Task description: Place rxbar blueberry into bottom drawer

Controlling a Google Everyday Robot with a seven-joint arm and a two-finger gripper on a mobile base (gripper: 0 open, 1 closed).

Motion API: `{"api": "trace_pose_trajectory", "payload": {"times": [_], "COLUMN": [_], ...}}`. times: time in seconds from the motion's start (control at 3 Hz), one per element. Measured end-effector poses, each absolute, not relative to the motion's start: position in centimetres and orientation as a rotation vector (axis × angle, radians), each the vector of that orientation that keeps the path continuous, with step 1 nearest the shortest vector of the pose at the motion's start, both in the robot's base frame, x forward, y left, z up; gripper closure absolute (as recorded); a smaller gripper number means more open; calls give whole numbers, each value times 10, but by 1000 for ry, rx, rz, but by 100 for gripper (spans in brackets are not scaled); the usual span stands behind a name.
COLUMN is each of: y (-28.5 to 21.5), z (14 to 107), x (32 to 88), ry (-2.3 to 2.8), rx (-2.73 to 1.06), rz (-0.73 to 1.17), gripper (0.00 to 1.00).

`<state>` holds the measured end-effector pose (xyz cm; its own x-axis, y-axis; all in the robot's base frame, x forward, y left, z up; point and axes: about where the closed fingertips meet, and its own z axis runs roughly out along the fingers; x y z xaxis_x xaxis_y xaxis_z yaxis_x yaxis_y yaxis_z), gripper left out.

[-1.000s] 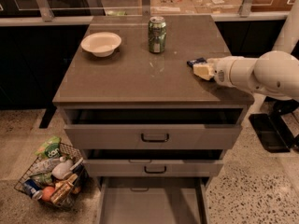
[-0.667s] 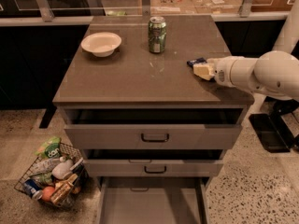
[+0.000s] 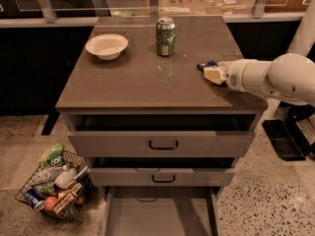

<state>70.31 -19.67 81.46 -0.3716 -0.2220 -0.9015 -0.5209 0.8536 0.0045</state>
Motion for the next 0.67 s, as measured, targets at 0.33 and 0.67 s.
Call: {"api": "trace_pose_trajectory", "payload": {"times": [0.33,0.67], "y": [-197,-197], "z": [815,815], "x": [703,703], "ry": [1961,1961], "rx": [-548,-548], "rz": [351,351], "gripper": [100,100]}}
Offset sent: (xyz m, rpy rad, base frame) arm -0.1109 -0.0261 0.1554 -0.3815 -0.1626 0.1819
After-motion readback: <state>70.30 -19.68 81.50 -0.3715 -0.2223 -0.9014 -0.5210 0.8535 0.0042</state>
